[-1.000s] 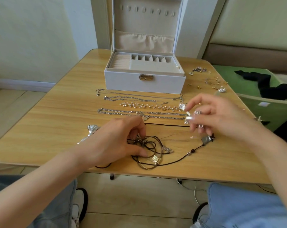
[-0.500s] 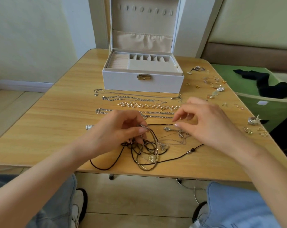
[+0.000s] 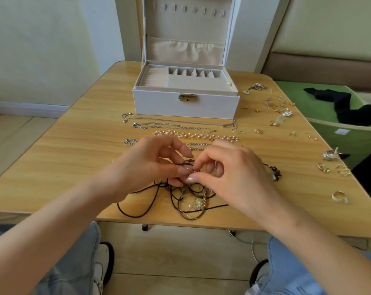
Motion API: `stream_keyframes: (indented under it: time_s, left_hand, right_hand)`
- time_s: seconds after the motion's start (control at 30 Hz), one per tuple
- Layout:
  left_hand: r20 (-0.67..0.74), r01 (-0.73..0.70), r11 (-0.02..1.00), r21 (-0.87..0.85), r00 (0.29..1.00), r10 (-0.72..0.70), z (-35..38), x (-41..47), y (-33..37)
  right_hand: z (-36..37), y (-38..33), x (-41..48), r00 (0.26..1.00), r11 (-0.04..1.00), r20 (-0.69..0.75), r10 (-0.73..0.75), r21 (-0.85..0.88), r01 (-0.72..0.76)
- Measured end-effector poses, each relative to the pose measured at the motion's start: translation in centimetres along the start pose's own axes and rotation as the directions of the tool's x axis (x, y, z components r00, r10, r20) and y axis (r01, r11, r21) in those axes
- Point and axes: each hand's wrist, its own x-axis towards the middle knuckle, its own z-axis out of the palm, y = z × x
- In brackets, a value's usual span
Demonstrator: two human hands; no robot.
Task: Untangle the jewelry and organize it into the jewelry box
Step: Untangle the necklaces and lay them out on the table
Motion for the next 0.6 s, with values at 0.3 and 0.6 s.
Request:
stream_keyframes:
  time_s: [0.3,0.6]
  left_hand:
    - [-0.013,-0.001,1.0,0.006,1.0,0.001,-0.13,-0.24,0.49]
    - [-0.056,-0.032,0.999,-0.015,0.998,0.031,-0.26,-0.16,0.49]
  right_hand:
    - [0.17,0.34,0.16,0.998,0.992,-0.011,-0.068,0.103,0.069]
    - [0.74,0.34,0.23,0.998,0.984,-0.059,-0.007,0.178,0.017]
